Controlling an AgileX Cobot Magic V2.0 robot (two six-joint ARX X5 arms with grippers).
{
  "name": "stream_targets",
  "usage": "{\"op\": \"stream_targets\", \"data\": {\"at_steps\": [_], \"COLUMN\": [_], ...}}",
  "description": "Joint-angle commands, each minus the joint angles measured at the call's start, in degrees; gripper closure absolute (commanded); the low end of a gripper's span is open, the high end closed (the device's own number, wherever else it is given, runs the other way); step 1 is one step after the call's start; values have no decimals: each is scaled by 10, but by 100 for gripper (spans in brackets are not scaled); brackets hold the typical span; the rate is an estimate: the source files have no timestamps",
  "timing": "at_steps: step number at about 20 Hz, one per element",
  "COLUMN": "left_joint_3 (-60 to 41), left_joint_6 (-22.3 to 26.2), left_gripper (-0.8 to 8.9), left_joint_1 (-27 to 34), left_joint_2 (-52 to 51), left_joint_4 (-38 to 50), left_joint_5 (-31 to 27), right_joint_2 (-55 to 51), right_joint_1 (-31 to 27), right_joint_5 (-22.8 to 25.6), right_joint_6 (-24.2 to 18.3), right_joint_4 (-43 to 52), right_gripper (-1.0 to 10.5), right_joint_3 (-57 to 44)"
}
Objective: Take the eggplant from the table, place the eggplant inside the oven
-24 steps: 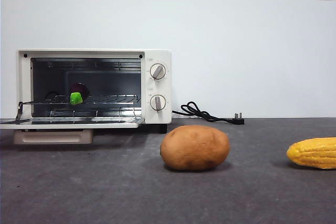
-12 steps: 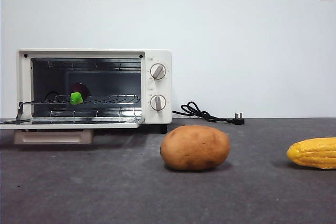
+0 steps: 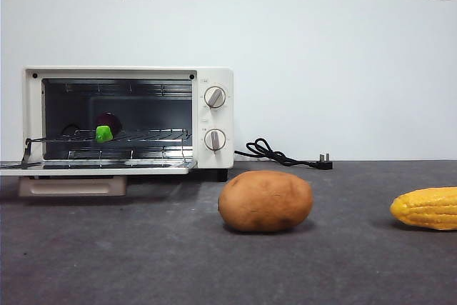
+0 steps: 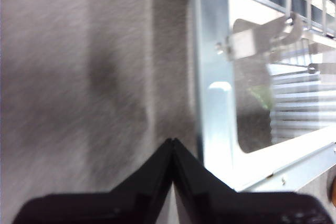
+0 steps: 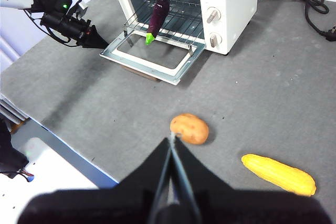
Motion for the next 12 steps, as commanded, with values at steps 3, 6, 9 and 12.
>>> {"op": "stream_targets", "data": {"at_steps": [3, 6, 9, 12], "left_joint_3": [-10, -45, -65, -65], "left_joint_6": [10, 10, 4, -1], "left_gripper": [819, 820, 820, 820], "left_joint_1": [-14, -16, -14, -13], "left_joint_2": [6, 6, 6, 6], "left_joint_4": [18, 51, 70, 74], "left_joint_5": [3, 4, 36, 87], "right_joint_2": [-1, -1, -1, -1], "right_joint_1": [0, 0, 0, 0], "right_joint_5": [1, 1, 1, 3], "right_joint_6": [6, 6, 6, 6], "right_joint_4": [-13, -13, -13, -13], "right_gripper": [955, 955, 955, 955], "right_joint_3": [-4, -4, -4, -4]}}
